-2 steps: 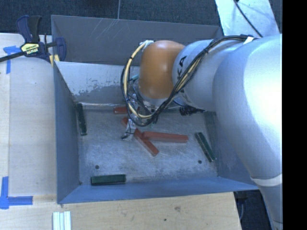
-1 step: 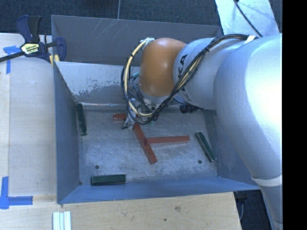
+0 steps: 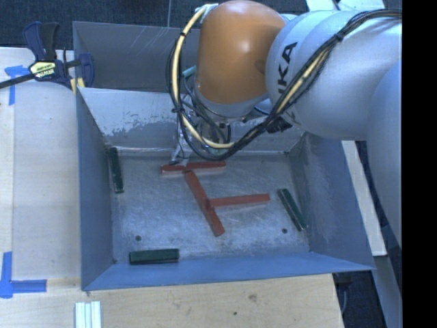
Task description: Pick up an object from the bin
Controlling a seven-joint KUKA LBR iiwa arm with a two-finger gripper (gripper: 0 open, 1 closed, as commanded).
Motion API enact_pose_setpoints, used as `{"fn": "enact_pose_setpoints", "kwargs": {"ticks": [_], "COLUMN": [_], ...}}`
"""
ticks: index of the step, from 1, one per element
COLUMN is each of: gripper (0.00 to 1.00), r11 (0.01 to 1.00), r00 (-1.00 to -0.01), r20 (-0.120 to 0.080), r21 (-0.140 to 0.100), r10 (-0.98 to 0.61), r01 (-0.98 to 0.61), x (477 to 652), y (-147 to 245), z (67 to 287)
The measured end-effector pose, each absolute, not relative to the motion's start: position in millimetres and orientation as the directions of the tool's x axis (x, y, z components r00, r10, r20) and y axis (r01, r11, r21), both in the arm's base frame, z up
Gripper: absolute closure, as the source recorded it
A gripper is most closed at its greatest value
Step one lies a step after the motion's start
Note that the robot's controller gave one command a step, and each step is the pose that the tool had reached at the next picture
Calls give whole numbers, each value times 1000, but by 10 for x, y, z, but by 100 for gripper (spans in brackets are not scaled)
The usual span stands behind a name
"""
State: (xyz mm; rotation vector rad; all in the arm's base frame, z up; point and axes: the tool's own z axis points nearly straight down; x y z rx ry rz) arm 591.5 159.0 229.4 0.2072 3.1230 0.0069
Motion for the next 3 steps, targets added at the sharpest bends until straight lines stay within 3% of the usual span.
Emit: {"fn": "enact_pose_setpoints", "kwargs": {"ticks": [1,2,3], "gripper": [0,0,0], "r11": [991,995,924], "r00": [-991,-995,-924], "r20": [-3,5,-5], "r21": [1,-5,-1], "r10": [134,96,383], "r01": [134,95,383], "x": [5902,5701,6137], "y": [1575,700,-196], "z": [2238,1247,897]}}
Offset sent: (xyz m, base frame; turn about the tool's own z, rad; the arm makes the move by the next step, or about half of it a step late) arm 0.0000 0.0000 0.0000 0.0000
